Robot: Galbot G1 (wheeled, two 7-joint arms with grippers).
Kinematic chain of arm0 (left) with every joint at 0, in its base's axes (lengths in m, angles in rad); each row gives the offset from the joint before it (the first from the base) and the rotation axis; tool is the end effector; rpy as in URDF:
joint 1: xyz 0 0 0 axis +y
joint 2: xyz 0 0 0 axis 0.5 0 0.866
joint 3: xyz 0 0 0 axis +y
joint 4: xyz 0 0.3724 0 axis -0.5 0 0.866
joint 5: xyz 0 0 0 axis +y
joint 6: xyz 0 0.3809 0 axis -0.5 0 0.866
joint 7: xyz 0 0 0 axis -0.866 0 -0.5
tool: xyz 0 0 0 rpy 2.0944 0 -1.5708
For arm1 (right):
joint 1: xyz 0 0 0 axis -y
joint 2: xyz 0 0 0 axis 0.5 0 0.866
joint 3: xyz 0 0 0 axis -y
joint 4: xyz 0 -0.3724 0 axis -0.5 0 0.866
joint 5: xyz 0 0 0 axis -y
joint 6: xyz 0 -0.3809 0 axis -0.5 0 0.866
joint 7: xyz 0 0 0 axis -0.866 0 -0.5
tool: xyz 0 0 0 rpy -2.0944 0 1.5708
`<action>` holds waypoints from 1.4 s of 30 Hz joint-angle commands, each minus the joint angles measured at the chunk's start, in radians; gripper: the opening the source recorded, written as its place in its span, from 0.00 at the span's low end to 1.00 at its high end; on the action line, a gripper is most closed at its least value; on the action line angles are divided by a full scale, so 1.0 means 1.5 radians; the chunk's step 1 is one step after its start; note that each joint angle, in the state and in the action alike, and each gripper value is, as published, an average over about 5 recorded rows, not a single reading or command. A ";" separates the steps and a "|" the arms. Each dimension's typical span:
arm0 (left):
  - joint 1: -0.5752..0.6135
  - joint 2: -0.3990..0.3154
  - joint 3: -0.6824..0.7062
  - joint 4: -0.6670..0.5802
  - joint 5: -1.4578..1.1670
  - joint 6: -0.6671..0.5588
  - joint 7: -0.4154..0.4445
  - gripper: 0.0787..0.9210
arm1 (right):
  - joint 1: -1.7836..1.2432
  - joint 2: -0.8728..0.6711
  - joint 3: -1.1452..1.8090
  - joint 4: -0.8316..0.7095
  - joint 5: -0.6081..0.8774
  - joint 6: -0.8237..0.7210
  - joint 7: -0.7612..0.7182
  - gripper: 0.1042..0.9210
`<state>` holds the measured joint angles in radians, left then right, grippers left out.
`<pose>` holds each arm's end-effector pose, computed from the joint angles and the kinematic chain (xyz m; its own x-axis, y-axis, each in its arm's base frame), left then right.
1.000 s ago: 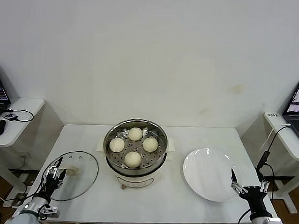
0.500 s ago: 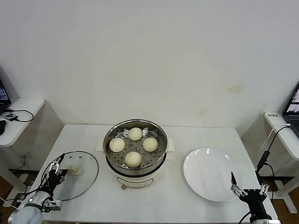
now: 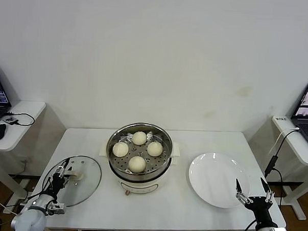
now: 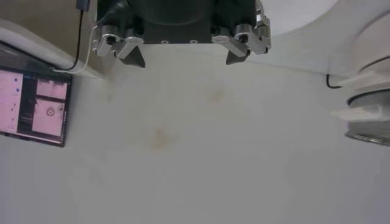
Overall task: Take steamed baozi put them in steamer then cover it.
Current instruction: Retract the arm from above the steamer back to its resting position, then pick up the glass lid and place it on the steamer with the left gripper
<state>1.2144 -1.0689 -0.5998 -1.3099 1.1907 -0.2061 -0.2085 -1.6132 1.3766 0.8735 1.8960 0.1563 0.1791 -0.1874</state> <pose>0.2954 0.2510 -0.4546 -0.9843 0.0341 0.1730 0.1696 -0.0862 0.9817 0.1671 -0.1698 -0.3693 -0.9988 0.0454 0.0200 0.0409 0.9813 -0.1879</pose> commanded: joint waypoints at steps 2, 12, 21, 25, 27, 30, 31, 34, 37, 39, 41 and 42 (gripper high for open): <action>-0.005 0.001 0.002 0.024 0.001 0.001 0.001 0.53 | -0.001 0.001 -0.002 -0.001 -0.001 0.001 -0.001 0.88; 0.000 0.000 -0.002 0.031 -0.041 -0.018 -0.034 0.19 | 0.003 0.000 -0.018 -0.008 -0.008 0.001 -0.002 0.88; 0.056 -0.006 -0.051 -0.069 -0.066 -0.008 -0.073 0.08 | 0.010 -0.006 -0.036 -0.011 -0.015 0.001 -0.003 0.88; 0.119 -0.010 -0.092 -0.157 -0.072 0.023 -0.064 0.08 | 0.011 -0.011 -0.045 -0.016 -0.020 0.005 -0.004 0.88; 0.155 -0.012 -0.116 -0.208 -0.075 0.046 -0.050 0.08 | 0.014 -0.013 -0.049 -0.020 -0.021 0.006 -0.004 0.88; 0.197 -0.014 -0.148 -0.291 -0.084 0.084 -0.012 0.08 | 0.018 -0.014 -0.054 -0.023 -0.024 0.007 -0.004 0.88; 0.208 -0.015 -0.157 -0.317 -0.087 0.097 0.005 0.08 | 0.019 -0.014 -0.056 -0.023 -0.026 0.008 -0.004 0.88; 0.233 -0.014 -0.183 -0.386 -0.092 0.130 0.051 0.08 | 0.021 -0.016 -0.060 -0.022 -0.030 0.009 -0.004 0.88; 0.244 -0.007 -0.198 -0.432 -0.100 0.153 0.089 0.08 | 0.021 -0.018 -0.062 -0.021 -0.032 0.011 -0.004 0.88; 0.242 0.002 -0.198 -0.456 -0.110 0.166 0.109 0.08 | 0.021 -0.019 -0.062 -0.020 -0.034 0.011 -0.004 0.88; 0.236 0.016 -0.189 -0.482 -0.123 0.182 0.129 0.08 | 0.020 -0.020 -0.063 -0.020 -0.038 0.012 -0.003 0.88; 0.233 0.025 -0.177 -0.496 -0.133 0.195 0.141 0.08 | 0.019 -0.019 -0.064 -0.020 -0.041 0.013 -0.003 0.88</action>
<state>1.4879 -1.0764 -0.8185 -1.7624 1.0497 -0.0488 -0.1553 -1.5857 1.3488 0.7860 1.8662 0.1079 0.1960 -0.1929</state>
